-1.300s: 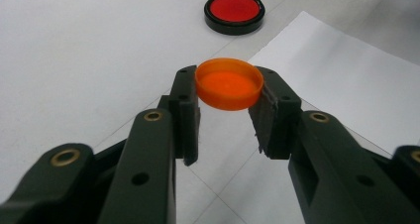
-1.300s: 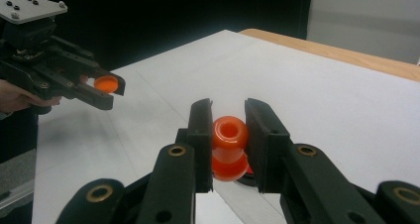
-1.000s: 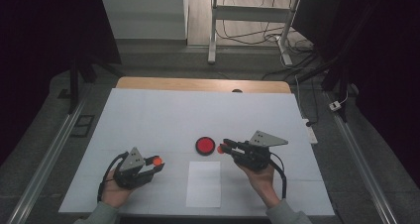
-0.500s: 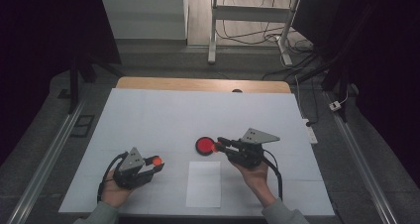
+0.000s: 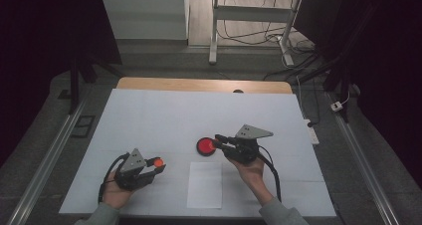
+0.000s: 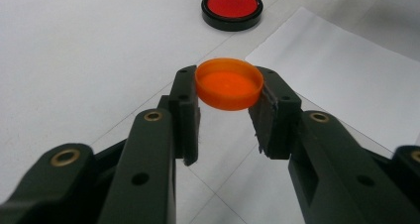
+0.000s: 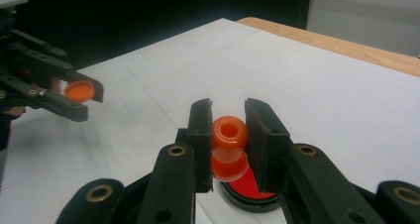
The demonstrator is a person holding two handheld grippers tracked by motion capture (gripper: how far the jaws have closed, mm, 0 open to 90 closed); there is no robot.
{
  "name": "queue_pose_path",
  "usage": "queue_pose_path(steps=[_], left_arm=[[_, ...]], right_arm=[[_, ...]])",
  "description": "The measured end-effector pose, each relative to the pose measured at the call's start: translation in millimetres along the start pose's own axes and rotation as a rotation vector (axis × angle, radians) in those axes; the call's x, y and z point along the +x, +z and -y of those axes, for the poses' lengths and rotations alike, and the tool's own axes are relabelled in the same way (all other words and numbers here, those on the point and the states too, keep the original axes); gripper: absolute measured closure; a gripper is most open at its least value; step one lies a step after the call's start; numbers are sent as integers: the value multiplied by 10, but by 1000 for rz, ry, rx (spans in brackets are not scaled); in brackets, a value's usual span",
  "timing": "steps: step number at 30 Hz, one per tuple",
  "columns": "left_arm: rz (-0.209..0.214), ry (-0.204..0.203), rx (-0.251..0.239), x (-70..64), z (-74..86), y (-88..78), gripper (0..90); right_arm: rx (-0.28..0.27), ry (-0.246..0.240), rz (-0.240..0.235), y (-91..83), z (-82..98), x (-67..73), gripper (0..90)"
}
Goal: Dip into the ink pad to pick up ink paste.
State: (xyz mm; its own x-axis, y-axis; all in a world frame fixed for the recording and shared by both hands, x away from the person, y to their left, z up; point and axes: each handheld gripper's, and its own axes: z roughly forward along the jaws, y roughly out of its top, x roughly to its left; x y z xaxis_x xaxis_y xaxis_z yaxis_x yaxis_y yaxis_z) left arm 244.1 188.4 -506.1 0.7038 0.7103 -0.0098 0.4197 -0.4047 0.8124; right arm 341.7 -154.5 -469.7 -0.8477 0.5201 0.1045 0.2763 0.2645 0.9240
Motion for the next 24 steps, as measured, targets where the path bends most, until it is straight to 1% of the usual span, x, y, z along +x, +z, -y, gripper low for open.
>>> queue_pose_path(steps=[3,11,19,24], left_arm=[[1,2,3,-2,0,5,650],[1,2,1,-5,-2,4,650],[1,2,2,-5,-1,8,650],[2,4,5,-4,0,9,650]], right_arm=[[8,-1,6,64,-13,-12,728],[35,17,13,190,-21,-80,728],[86,-7,29,367,32,-127,728],[100,-14,38,438,49,-145,728]])
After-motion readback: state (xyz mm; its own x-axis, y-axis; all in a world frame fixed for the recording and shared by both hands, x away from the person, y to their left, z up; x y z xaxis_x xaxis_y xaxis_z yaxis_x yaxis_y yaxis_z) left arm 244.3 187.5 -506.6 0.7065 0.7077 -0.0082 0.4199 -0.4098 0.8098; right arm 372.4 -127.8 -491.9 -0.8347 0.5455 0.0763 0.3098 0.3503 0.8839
